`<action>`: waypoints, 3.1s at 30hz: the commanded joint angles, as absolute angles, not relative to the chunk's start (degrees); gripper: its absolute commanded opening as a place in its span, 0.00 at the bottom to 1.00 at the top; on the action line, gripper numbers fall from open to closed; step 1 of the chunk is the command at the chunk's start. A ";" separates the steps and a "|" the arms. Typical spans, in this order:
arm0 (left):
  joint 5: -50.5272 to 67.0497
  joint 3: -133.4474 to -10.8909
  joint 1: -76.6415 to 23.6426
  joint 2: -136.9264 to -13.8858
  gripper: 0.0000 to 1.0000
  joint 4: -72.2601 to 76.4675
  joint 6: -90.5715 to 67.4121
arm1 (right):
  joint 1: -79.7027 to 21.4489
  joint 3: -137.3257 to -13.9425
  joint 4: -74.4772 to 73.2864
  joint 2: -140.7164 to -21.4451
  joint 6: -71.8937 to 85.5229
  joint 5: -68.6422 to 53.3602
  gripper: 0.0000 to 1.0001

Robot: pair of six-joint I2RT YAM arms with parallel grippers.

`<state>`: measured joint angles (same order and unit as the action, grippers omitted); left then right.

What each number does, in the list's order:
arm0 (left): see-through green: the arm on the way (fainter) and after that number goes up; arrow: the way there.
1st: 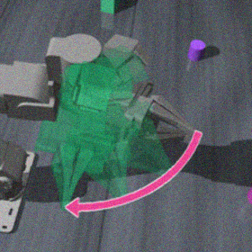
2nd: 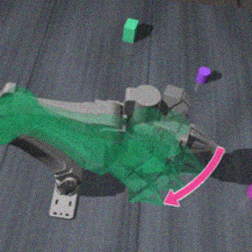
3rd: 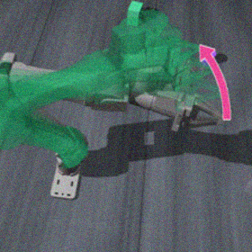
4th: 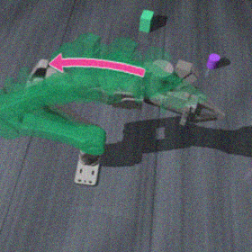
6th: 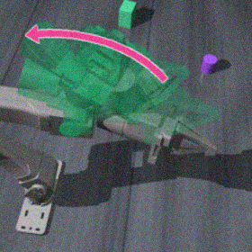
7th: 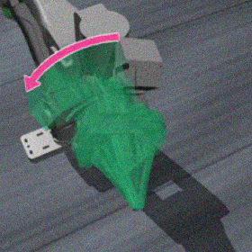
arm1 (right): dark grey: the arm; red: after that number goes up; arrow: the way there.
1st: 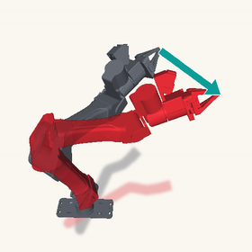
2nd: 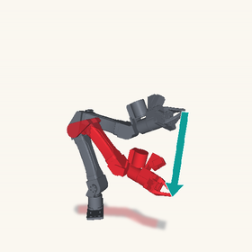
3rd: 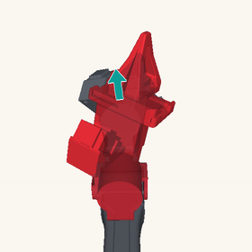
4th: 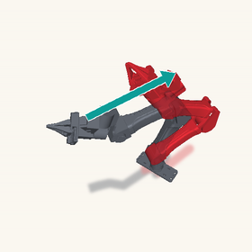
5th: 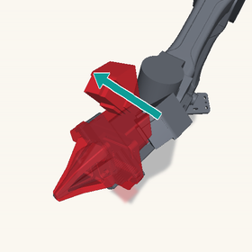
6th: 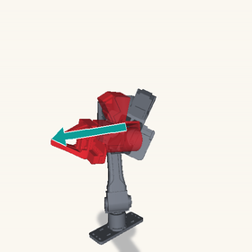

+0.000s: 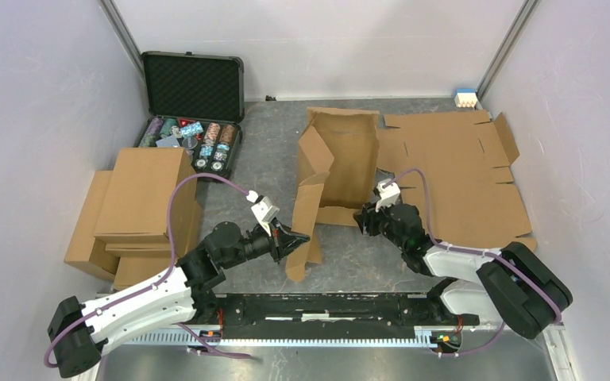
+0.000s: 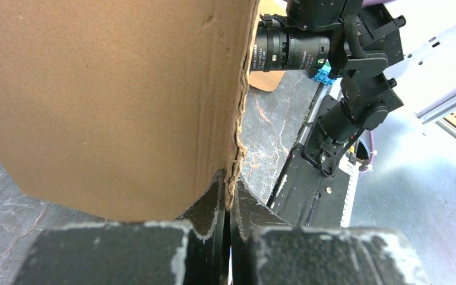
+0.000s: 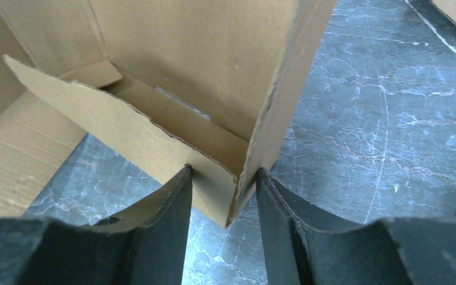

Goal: Fold the paper box

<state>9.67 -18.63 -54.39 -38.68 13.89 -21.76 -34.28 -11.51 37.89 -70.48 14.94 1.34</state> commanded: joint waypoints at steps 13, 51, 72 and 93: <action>11.00 -19.12 -54.73 -39.44 0.02 12.22 -21.09 | -37.89 -14.78 38.95 -75.23 16.95 16.47 0.76; 13.52 -19.93 -54.69 -40.58 0.02 11.55 -20.91 | -37.69 -23.77 43.44 -83.51 12.98 11.10 0.57; 12.12 -19.34 -54.68 -38.49 0.02 11.56 -22.21 | -37.71 -32.59 34.78 -97.92 12.76 14.93 0.48; -18.78 -22.76 -54.72 -17.59 0.61 -15.38 -30.84 | -40.04 -29.38 34.06 -94.44 13.51 24.83 0.18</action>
